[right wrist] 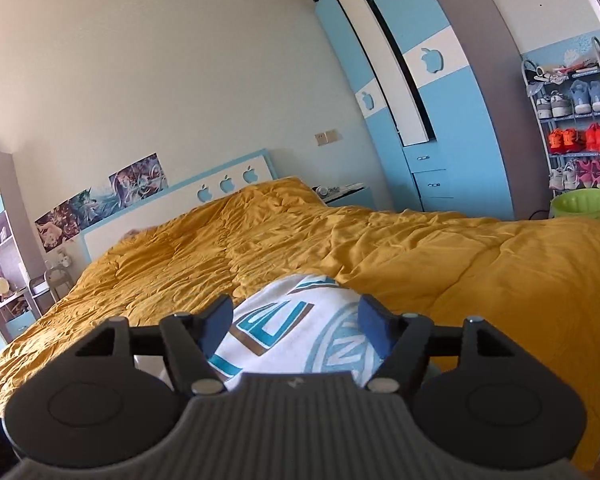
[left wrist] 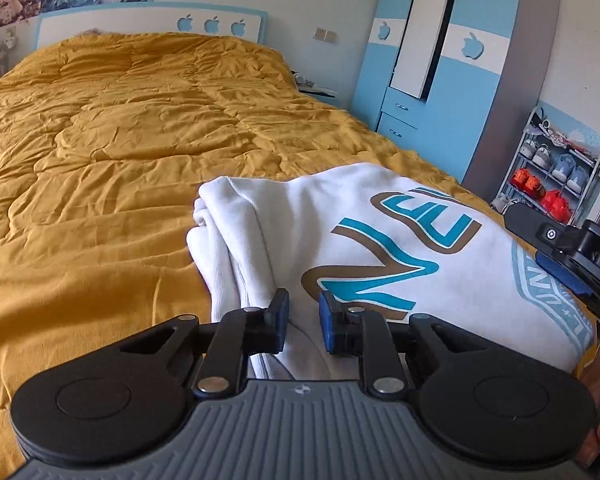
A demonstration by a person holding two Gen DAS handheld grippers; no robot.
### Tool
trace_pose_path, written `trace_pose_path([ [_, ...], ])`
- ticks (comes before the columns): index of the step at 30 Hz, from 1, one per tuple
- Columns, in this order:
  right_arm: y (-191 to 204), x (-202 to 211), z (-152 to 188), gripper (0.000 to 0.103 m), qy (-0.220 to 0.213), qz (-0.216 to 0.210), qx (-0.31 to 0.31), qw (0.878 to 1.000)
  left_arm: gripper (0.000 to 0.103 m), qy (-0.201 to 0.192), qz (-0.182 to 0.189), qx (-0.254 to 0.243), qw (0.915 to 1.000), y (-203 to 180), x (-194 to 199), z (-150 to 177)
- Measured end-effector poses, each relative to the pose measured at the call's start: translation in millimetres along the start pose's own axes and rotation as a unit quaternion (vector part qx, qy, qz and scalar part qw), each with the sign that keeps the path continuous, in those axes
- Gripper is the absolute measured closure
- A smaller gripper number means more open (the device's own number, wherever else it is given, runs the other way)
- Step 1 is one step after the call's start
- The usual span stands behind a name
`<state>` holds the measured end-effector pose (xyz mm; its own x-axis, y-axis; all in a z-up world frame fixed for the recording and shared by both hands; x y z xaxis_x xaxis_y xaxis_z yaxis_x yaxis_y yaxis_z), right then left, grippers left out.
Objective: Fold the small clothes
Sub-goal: 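Lower the folded sweatshirt onto the bedspread and open both grippers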
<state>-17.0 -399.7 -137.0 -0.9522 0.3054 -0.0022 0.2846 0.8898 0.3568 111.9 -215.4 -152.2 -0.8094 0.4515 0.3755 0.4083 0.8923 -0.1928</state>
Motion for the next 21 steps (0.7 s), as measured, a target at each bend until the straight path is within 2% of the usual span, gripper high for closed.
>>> trace_pose_path([
  [2, 3, -3, 1, 0.036, 0.012, 0.012, 0.027, 0.999, 0.08, 0.001, 0.001, 0.012, 0.9999, 4, 3, -1],
  [4, -5, -3, 1, 0.036, 0.017, 0.04, 0.025, 0.999, 0.081, 0.005, -0.001, 0.023, 0.9997, 6, 6, -3],
  [9, -45, -3, 3, 0.035, 0.042, 0.113, -0.077, 0.99, 0.081, 0.007, -0.005, 0.043, 0.999, 11, 15, -8],
  [11, -55, -1, 3, 0.035, 0.042, 0.12, -0.124, 0.984, 0.081, 0.016, -0.011, 0.042, 0.9989, 10, 20, -14],
  [13, -57, 2, 0, 0.029, 0.035, 0.127, -0.138, 0.982, 0.079, 0.02, -0.018, 0.047, 0.9985, 9, 29, -21],
  [16, -50, 7, -5, 0.02, 0.024, 0.126, -0.116, 0.985, 0.067, 0.016, -0.033, 0.03, 0.9989, 4, 45, -32],
  [19, -36, 12, -13, 0.02, 0.031, 0.102, -0.089, 0.99, 0.044, 0.006, -0.044, -0.002, 0.999, -1, 65, -47],
  [21, -21, 16, -23, 0.02, 0.041, 0.08, -0.066, 0.994, 0.041, -0.012, -0.055, -0.028, 0.998, -4, 79, -56],
])
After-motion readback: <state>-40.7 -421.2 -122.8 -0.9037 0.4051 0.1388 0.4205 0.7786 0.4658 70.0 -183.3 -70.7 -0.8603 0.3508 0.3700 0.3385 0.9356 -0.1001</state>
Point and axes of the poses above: each gripper's, at about its wrist camera, not at the fingertips, and x roughly against the way its jaws point, y to its left, z to its underside, the point moved 3 cm from there along -x, roughly the way its jaws point, and after that the axes turned 13 degrees about -y, right-handed, at the moved point
